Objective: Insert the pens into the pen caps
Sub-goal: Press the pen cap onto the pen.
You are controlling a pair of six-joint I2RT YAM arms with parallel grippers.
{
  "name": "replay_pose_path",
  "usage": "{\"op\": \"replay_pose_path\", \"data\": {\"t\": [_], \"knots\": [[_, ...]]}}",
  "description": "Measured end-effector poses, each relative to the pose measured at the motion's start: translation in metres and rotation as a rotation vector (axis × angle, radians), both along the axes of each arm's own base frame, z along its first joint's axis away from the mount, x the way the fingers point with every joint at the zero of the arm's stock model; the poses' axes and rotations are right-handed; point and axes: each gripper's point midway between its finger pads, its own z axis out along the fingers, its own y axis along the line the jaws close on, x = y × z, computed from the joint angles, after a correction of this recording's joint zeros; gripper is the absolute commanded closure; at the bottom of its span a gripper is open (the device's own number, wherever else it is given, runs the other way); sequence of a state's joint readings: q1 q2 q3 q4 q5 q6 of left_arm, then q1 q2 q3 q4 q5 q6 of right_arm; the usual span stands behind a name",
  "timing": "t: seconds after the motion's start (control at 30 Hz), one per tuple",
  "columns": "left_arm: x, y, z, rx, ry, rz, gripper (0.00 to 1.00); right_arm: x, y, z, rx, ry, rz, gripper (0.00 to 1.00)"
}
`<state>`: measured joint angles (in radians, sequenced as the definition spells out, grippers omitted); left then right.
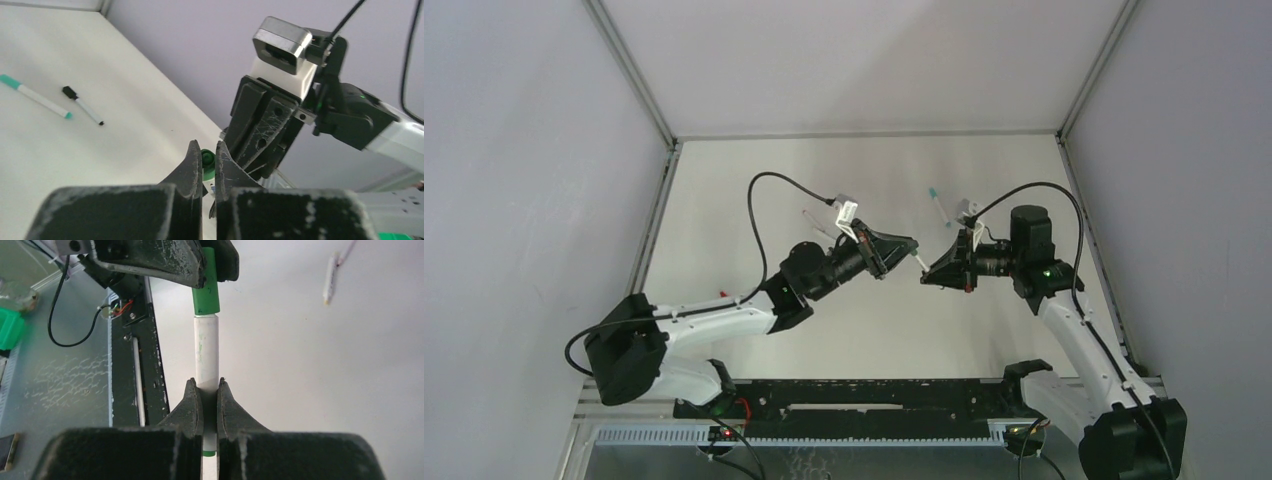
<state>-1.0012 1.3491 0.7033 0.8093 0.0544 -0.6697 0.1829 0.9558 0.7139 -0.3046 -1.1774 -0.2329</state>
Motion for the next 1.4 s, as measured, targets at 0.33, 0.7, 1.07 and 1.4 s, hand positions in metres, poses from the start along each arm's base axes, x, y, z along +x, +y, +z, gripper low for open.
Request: {"op": "replay_pose_path", "data": {"t": [0.33, 0.7, 1.07, 1.4], "knots": [[-0.007, -0.024, -0.011, -0.003, 0.038, -0.029, 1.00, -0.015, -0.006, -0.012, 0.035, 0.149, -0.032, 1.00], [-0.030, -0.031, -0.002, -0.195, 0.112, -0.173, 1.00, -0.040, -0.002, 0.000, 0.115, 0.223, 0.068, 1.00], [-0.018, -0.031, -0.027, 0.050, 0.164, -0.034, 1.00, -0.025, -0.011, -0.028, 0.001, 0.216, -0.070, 1.00], [-0.016, -0.037, -0.048, 0.117, 0.239, 0.045, 1.00, -0.025, -0.020, -0.047, -0.091, 0.251, -0.144, 1.00]]}}
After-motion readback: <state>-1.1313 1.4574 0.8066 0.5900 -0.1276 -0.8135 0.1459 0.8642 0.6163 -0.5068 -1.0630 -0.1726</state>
